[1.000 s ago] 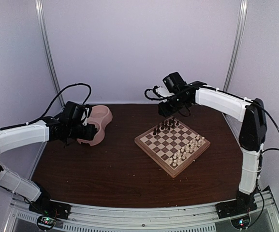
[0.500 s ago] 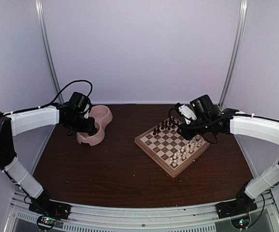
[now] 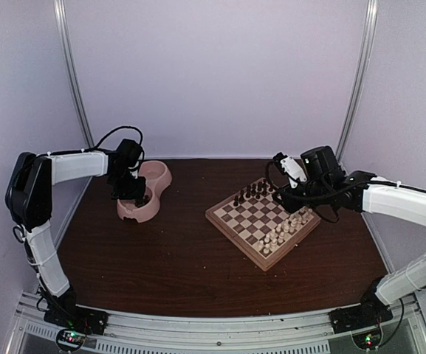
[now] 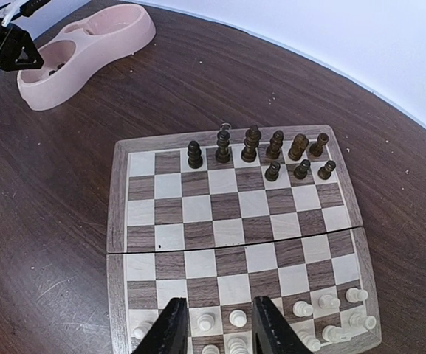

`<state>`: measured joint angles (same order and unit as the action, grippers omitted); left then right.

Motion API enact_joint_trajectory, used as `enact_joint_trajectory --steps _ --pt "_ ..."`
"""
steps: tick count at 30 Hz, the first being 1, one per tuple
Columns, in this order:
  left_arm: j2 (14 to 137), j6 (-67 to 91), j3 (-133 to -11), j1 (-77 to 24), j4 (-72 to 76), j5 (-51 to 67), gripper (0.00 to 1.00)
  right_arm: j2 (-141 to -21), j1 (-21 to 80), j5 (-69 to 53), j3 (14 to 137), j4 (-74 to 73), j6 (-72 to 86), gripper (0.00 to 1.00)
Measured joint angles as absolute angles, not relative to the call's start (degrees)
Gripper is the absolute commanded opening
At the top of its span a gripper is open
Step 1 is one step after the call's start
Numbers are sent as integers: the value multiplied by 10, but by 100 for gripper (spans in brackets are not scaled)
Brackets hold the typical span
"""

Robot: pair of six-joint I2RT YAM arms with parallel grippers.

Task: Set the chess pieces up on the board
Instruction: Pick up the knight from the storage box.

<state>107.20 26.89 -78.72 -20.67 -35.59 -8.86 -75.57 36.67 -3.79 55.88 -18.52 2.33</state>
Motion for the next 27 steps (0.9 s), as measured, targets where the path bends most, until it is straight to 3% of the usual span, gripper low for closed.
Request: enact_joint_trajectory --steps 27 --pt "1200 670 -850 -157 -320 -56 44 -755 366 -45 559 -187 13 31"
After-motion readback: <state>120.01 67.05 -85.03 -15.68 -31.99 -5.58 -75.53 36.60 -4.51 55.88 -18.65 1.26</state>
